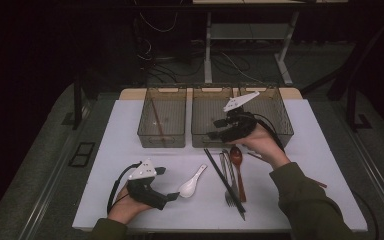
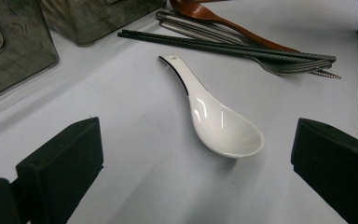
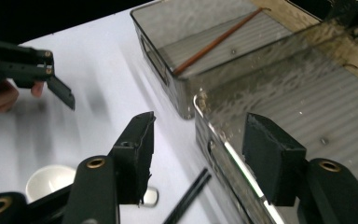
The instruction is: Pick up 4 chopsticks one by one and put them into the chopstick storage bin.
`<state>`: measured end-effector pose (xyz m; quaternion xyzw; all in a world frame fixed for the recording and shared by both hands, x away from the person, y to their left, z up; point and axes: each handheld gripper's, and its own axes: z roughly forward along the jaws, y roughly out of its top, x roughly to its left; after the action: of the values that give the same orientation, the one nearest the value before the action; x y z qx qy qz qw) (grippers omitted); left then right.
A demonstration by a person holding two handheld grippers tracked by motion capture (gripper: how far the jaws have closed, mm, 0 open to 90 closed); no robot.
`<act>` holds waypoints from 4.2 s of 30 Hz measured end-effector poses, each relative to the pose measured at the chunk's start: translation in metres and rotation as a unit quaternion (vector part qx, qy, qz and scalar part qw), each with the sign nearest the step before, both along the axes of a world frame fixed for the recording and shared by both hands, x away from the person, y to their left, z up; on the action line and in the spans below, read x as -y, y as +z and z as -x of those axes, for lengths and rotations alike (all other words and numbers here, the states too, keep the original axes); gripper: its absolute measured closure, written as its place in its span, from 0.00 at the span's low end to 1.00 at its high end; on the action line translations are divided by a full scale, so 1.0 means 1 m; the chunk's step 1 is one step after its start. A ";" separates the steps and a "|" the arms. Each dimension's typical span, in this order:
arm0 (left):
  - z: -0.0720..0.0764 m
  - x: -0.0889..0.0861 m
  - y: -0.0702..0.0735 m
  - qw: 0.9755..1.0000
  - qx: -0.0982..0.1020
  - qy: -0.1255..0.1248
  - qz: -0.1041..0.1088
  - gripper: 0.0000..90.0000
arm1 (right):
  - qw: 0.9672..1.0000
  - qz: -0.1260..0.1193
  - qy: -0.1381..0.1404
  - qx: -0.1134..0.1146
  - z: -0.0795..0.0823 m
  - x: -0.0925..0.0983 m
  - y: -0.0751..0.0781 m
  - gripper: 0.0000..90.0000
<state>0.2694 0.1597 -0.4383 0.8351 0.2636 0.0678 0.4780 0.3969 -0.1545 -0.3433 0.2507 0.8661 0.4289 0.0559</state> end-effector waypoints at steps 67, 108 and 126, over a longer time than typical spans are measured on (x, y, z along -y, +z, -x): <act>0.000 0.000 -0.001 1.000 0.001 0.006 -0.008 0.02 | 0.990 0.107 -0.078 -0.054 0.074 0.221 -0.085 0.74; 0.000 0.000 -0.001 1.000 0.000 0.004 -0.008 0.02 | 0.994 0.092 -0.037 -0.042 0.075 0.231 -0.084 0.93; 0.000 0.000 -0.001 1.000 0.000 0.004 -0.008 0.02 | 0.999 0.043 -0.027 -0.020 0.080 0.228 -0.065 0.93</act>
<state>0.2690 0.1597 -0.4393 0.8379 0.2660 0.0720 0.4711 0.3168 -0.3821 -0.4083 0.2801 0.8774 0.3846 0.0612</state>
